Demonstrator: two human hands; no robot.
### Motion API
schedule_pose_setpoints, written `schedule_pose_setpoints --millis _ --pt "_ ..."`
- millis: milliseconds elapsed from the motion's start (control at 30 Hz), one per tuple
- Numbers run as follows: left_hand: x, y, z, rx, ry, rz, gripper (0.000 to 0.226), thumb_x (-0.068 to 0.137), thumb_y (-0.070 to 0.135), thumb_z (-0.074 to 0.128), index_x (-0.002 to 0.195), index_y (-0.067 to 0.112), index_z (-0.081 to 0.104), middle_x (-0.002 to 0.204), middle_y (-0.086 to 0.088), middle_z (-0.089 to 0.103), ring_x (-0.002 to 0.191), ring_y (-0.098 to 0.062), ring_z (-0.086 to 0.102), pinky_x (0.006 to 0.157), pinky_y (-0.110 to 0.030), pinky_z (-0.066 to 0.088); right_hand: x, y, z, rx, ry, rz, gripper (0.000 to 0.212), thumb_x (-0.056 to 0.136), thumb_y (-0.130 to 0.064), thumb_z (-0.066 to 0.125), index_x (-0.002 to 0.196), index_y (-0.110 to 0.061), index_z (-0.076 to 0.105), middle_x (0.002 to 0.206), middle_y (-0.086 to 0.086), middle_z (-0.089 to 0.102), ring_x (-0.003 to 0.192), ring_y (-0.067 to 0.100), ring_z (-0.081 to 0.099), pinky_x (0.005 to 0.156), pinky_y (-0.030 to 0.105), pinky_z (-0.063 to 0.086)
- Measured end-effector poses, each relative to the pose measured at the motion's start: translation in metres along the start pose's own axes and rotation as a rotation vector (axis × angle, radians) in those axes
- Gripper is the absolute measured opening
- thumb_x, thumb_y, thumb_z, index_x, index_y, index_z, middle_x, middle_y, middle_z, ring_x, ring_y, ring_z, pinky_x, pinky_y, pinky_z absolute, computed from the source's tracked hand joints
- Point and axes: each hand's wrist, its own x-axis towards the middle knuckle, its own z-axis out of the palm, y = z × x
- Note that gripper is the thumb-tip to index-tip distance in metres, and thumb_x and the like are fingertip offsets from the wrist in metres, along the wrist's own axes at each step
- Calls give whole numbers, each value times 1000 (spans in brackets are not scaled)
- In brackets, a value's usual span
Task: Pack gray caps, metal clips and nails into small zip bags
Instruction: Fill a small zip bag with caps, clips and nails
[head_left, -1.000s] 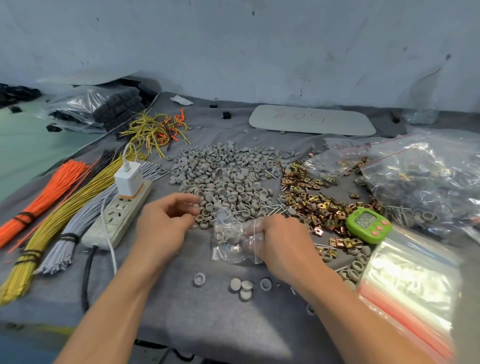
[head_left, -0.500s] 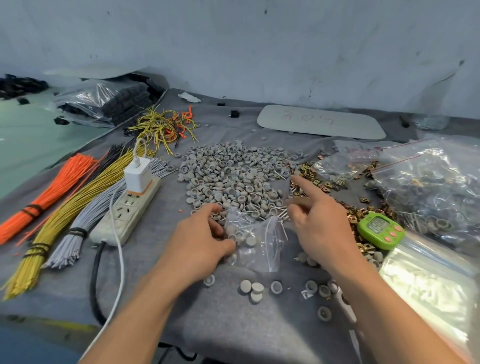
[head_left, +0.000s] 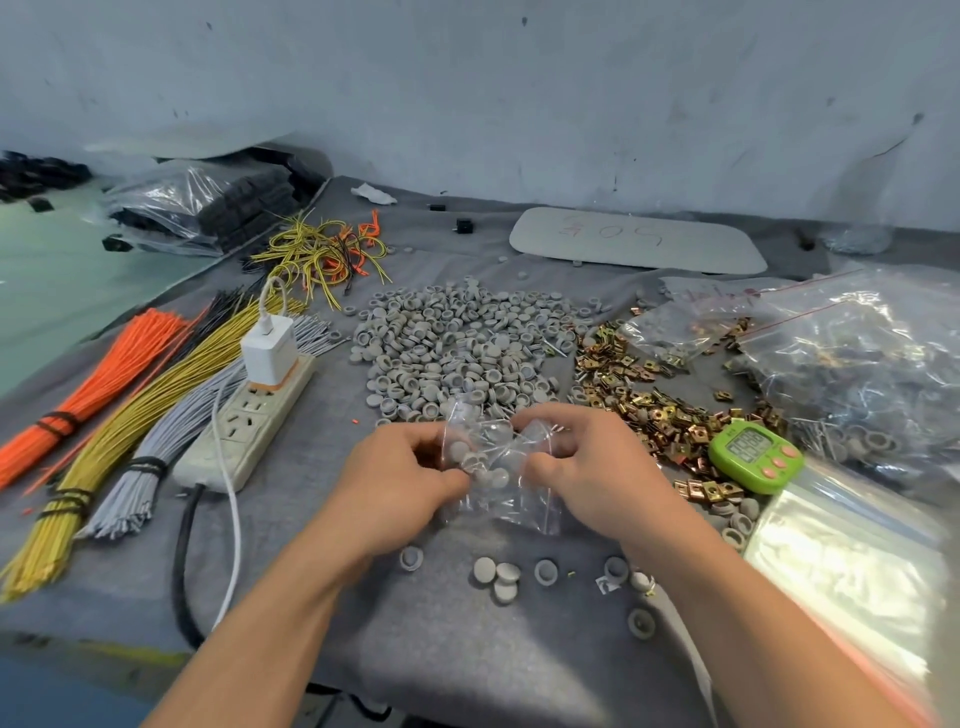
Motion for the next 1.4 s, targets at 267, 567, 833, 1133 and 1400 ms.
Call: schedule_pose_setpoints --millis 267,567,833,1133,1400 --pt "-4 11 -3 -496 -163 -118 19 91 -13 64 100 1 72 80 -10 76 62 -11 69 52 -17 51 0 0 -10 278 43 50 47 86 -10 77 123 -38 67 65 -4 68 48 11 47 45 22 41" --pt "-5 19 -7 -665 -250 -183 34 88 -19 52 111 -3 71 101 -12 77 89 -17 76 70 -26 62 -2 -3 -15 477 82 95 54 85 -3 81 129 -29 65 65 1 59 62 20 52 65 33 48" --pt "-2 23 4 -534 -128 -184 27 94 12 70 112 -7 69 105 -18 77 81 -21 71 92 -45 57 -9 -10 -20 601 1 145 37 90 -5 76 121 -21 66 75 6 72 68 18 63 57 20 50" --pt "-13 35 14 43 362 350 80 67 40 84 136 52 47 139 29 51 127 6 50 102 -20 40 -12 -15 -23 326 183 -63 13 92 -21 76 81 -24 82 68 -3 74 56 13 56 58 26 48" --pt "-15 43 44 361 138 419 127 54 31 88 155 56 15 135 22 45 135 -7 38 113 -35 37 -18 -19 -15 389 155 -126 14 91 -27 73 80 -23 81 67 0 74 55 10 57 52 25 45"
